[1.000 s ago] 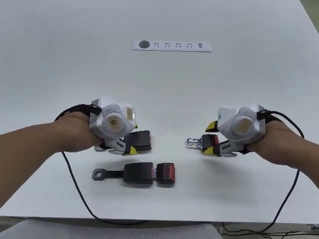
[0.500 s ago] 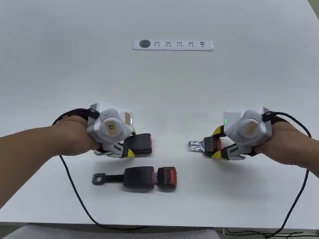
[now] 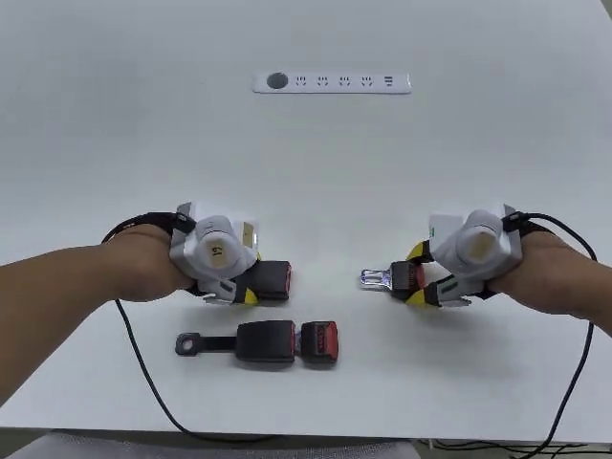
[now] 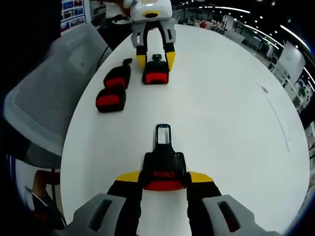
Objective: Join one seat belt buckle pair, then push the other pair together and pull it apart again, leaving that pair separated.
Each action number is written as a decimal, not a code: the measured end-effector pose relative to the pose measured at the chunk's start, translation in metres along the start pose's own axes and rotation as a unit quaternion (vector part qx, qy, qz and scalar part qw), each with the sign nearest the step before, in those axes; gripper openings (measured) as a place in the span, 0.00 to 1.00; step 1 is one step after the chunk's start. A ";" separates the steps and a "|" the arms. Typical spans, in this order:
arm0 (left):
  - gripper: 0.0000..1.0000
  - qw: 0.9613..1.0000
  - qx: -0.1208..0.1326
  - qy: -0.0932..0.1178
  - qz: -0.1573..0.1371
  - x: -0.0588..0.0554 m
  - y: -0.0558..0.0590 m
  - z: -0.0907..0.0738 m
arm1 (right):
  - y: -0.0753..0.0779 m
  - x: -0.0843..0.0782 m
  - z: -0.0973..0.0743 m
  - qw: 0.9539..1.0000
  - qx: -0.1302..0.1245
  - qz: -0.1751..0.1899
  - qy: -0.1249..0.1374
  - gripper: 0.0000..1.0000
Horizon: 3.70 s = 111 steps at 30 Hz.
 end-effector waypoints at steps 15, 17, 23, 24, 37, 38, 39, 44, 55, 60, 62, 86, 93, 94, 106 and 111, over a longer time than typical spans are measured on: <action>0.33 1.000 0.006 0.006 -0.014 -0.002 0.002 0.001 | -0.005 0.016 0.011 1.000 0.009 -0.003 0.002 0.31; 0.33 1.000 0.008 0.008 -0.016 -0.002 0.002 0.000 | -0.006 0.022 0.016 1.000 0.009 -0.004 0.005 0.31; 0.33 1.000 0.011 0.012 -0.022 -0.003 0.002 0.001 | -0.010 0.043 0.033 1.000 0.006 -0.009 0.016 0.31; 0.33 1.000 0.011 0.012 -0.021 -0.003 0.002 0.001 | -0.010 0.044 0.034 1.000 0.006 -0.009 0.017 0.31; 0.33 1.000 0.008 0.010 -0.017 -0.002 0.002 0.002 | -0.010 0.078 0.061 1.000 0.007 -0.016 0.018 0.31; 0.33 1.000 0.008 0.010 -0.017 -0.002 0.002 0.002 | -0.008 0.080 0.063 1.000 0.007 -0.017 0.018 0.31; 0.33 1.000 0.008 0.010 -0.017 -0.003 0.002 0.001 | -0.008 0.082 0.064 1.000 0.007 -0.017 0.018 0.31; 0.33 1.000 0.008 0.011 -0.019 -0.002 0.002 0.001 | -0.008 0.084 0.063 1.000 0.007 -0.022 0.017 0.31; 0.33 1.000 0.004 0.022 -0.021 -0.004 0.001 0.002 | -0.009 0.090 0.070 0.999 0.012 -0.024 0.032 0.30; 0.32 1.000 -0.001 0.022 -0.019 -0.004 0.000 0.002 | -0.007 0.091 0.071 0.999 0.012 -0.019 0.036 0.30; 0.32 1.000 -0.003 0.022 -0.018 -0.004 0.000 0.003 | -0.008 0.092 0.070 0.999 0.013 -0.018 0.037 0.30; 0.31 0.999 0.007 0.037 -0.018 -0.009 0.000 0.002 | -0.006 0.101 0.079 0.999 0.017 -0.019 0.046 0.29; 0.32 0.999 0.004 0.035 -0.019 -0.009 -0.001 0.002 | -0.008 0.102 0.080 0.999 0.013 -0.021 0.043 0.30; 0.32 0.999 0.004 0.034 -0.020 -0.009 0.000 0.002 | -0.008 0.102 0.080 0.999 0.013 -0.022 0.042 0.30; 0.32 0.999 0.004 0.041 -0.026 -0.009 -0.001 0.003 | -0.010 0.080 0.066 0.999 0.003 -0.004 0.054 0.30; 0.32 0.999 0.002 0.035 -0.025 -0.009 -0.002 0.003 | -0.011 0.067 0.057 0.999 0.002 -0.001 0.049 0.31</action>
Point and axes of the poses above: the centre of the closed fingertips' face, and the gripper's own axes: z roughly forward along the fingers, y roughly to its right, x roughly out of its top, the point moved 9 cm from there along -z, roughly backward along the fingers, and after that the axes turned 7 degrees about y, right-handed, at the moved point
